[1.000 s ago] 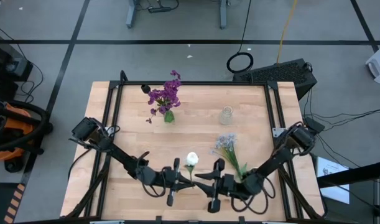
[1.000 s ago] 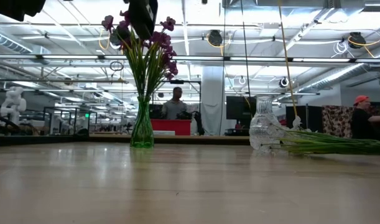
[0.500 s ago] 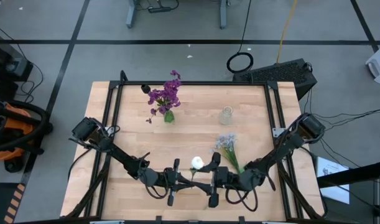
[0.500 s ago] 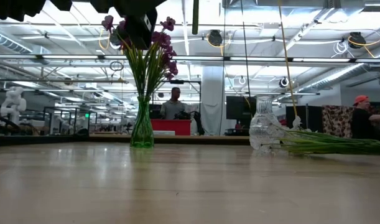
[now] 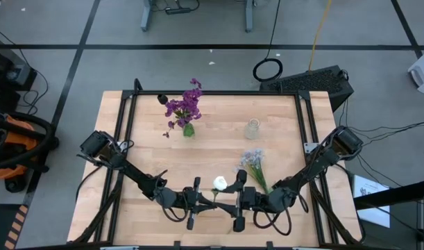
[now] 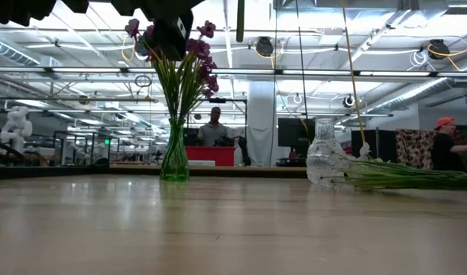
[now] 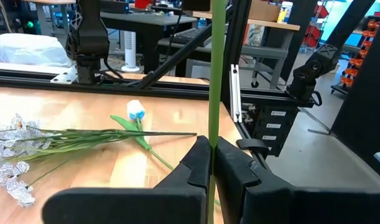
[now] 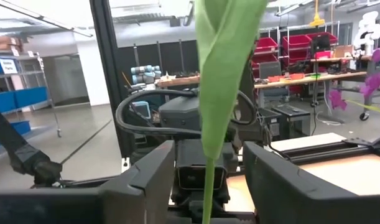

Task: Sort flowers into vase by color
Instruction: Put the top white flower into the transparent vase

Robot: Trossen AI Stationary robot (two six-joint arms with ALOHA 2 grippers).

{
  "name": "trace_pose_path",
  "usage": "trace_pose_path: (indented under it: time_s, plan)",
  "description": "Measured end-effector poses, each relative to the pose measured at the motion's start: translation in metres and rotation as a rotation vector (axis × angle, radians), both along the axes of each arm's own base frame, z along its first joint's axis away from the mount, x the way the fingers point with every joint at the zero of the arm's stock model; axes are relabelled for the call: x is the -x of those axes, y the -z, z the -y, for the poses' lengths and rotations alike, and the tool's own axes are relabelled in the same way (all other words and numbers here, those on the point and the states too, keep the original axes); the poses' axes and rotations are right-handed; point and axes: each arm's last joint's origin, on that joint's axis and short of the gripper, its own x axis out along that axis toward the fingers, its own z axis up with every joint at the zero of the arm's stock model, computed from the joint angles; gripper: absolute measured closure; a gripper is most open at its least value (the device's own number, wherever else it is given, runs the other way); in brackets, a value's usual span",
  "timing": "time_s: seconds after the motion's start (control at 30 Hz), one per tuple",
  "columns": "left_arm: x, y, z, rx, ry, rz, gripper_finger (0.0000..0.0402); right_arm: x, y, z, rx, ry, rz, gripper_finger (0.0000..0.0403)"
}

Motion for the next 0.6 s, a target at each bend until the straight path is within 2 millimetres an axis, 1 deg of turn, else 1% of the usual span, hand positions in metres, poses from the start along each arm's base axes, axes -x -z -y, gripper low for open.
trace_pose_path:
  time_s: [0.3,0.6]
  plan:
    - [0.0000,-0.0001,0.0000,0.000,0.000,0.000,0.0386,-0.0002,-0.0002,0.0004,0.000,0.002,0.002,0.0282]
    - [0.0000,0.0000,0.0000,0.003,0.000,0.000,0.0386,-0.0002,-0.0002,0.0004,0.000,0.003,0.002,0.0377]
